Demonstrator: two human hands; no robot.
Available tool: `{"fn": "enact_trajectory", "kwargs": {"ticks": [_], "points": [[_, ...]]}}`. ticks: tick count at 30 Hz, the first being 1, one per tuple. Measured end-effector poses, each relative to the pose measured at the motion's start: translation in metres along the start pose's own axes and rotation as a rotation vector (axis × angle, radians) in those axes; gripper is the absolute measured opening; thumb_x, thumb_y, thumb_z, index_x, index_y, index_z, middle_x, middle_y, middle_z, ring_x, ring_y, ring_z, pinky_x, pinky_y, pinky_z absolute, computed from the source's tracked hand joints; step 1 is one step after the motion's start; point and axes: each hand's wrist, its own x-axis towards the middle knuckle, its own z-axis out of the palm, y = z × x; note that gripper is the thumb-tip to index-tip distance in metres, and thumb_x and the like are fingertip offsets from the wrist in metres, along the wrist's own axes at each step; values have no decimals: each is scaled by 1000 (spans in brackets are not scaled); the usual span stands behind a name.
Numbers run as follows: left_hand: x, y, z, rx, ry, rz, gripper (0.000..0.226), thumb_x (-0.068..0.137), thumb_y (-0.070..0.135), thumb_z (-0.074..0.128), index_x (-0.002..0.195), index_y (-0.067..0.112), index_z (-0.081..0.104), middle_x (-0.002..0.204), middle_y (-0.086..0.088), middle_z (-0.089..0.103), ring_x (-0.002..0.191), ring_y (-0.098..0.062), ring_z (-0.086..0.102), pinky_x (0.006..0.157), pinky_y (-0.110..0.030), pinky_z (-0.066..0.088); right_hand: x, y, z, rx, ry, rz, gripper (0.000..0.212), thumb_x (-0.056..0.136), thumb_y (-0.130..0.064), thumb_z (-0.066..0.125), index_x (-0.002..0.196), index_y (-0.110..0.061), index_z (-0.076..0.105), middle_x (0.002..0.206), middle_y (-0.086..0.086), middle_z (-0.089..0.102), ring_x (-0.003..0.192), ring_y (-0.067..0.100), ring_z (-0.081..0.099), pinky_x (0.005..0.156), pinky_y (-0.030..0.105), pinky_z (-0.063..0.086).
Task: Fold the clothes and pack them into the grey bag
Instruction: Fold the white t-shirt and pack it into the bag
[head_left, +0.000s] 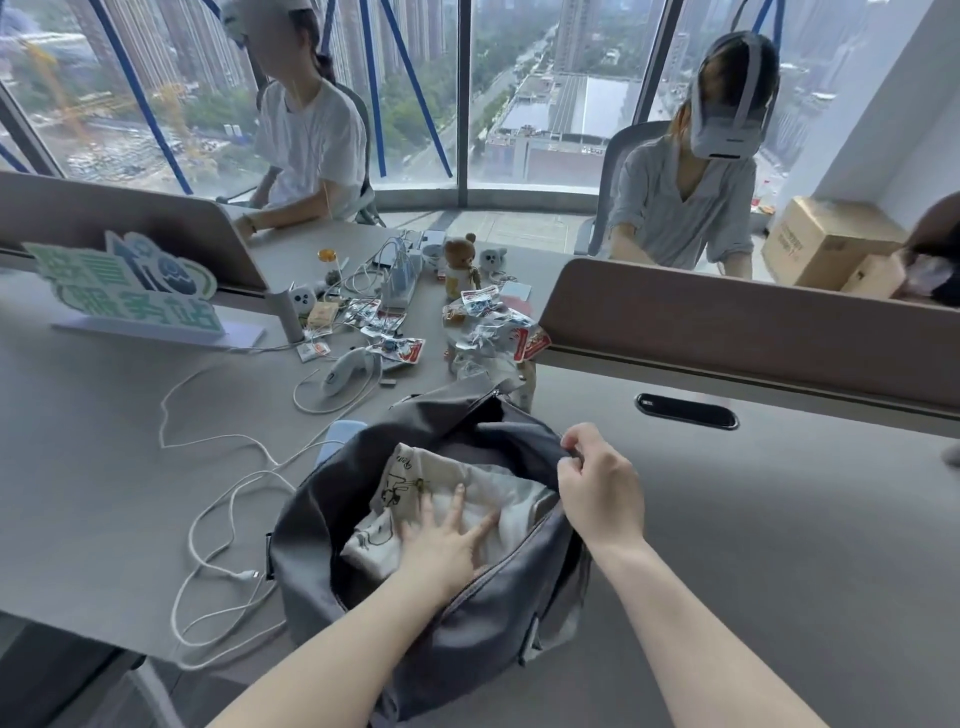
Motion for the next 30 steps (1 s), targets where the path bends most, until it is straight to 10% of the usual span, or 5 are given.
{"fn": "enact_trajectory", "kwargs": {"ticks": [7, 15, 21, 25, 30], "points": [[3, -52, -48, 18, 208, 100, 41, 95, 35, 42, 136, 34, 49, 148, 5, 40, 132, -27, 39, 104, -43, 39, -20, 13, 23, -11, -328, -4, 23, 95, -20, 45, 105, -33, 61, 93, -9, 68, 86, 18, 61, 73, 36, 51], [1, -105, -49, 37, 305, -266, 51, 89, 18, 46, 137, 30, 37, 138, -6, 44, 121, -29, 50, 91, -39, 43, -42, -11, 50, -373, -123, -331, 35, 74, -16, 58, 107, -22, 68, 124, 7, 57, 113, 30, 54, 89, 44, 50], [4, -127, -49, -396, 402, -224, 52, 83, 4, 45, 127, 30, 57, 124, -6, 64, 115, -29, 58, 93, -36, 47, -64, -52, 86, -492, -705, -514, 58, 96, -36, 42, 151, -33, 24, 164, 5, 9, 149, 32, 7, 120, 53, 6], [11, -139, -61, -896, 582, -189, 40, 87, -9, 41, 110, 9, 68, 119, -11, 66, 117, -29, 57, 101, -31, 41, -62, -59, 103, -597, -798, -503, 54, 94, -51, 35, 146, -37, 31, 160, 1, 20, 136, 34, 26, 106, 54, 24], [7, -147, -46, -727, 411, -271, 27, 98, 22, 46, 122, 18, 58, 129, -8, 61, 119, -29, 55, 96, -34, 41, -59, -50, 103, -658, -822, -440, 52, 92, -50, 34, 142, -36, 36, 153, -3, 31, 129, 34, 34, 99, 52, 30]]}}
